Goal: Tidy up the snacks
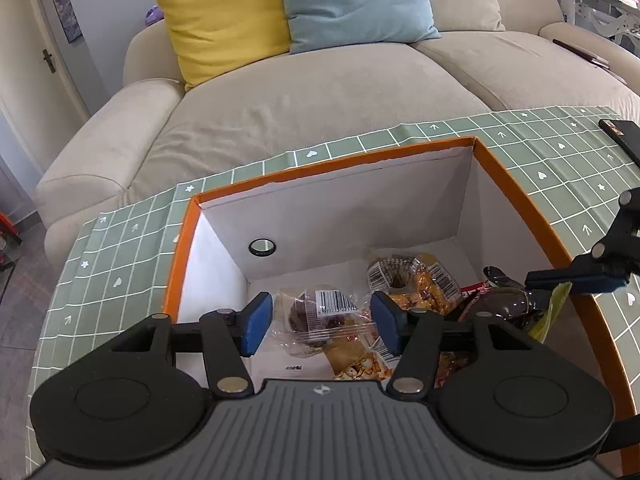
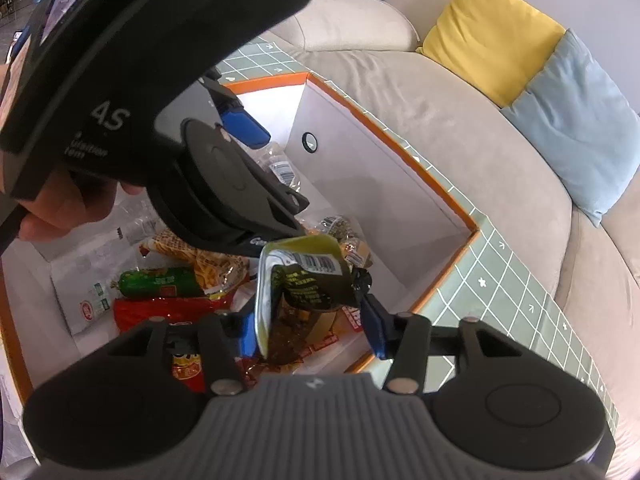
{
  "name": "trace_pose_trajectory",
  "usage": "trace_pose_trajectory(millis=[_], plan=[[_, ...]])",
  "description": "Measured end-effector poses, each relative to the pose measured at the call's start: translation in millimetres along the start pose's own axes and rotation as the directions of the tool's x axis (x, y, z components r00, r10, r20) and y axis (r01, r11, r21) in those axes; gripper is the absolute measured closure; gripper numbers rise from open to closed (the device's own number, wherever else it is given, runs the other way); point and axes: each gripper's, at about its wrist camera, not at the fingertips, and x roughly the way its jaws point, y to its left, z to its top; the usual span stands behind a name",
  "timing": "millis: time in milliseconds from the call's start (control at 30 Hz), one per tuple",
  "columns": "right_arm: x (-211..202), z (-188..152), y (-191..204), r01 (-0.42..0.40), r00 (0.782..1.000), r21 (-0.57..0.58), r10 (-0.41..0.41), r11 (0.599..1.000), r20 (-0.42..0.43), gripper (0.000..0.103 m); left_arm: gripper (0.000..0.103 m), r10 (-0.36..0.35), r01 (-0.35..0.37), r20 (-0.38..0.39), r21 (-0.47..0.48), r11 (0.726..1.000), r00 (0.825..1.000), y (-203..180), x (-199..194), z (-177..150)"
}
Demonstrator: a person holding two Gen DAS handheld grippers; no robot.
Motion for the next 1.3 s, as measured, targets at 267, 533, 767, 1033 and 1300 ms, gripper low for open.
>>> trace_pose_trajectory(millis=[267,533,767,1033,1300], plan=[[-13,3,1,0.04,0.998,0.01,-0.04,0.999,0.042,0.033,0.019,0.023,-0.023,0.052,0.001,1.0,0.998,1,-20,8],[-51,2,-15,0.105,0.986,0.095,-0.116,0.99,0.122,0.023,0.015,0.035,-0.033,0.147,-0.014,0.999,0.988,-2,-58,17],[-108,-25,-26,0.131,0.959,0.254,-0.188,0.958,0.212,0.017,0.014,0.031,-0.002,0.265,-0.11,0.994,0.964,-4,-109,14],[-170,-68,-32,0.117,0.928,0.422,-0.251,0.899,0.277,0.007,0.013,0.054,-0.01,0.381,-0.116,0.993,0.923,-24,-169,-1],[-210,-107,-23,0.146,0.896,0.517,-0.334,0.844,0.293,0.004,0.011,0.052,0.0,0.413,-0.126,0.992,0.909,-58,-203,-24]])
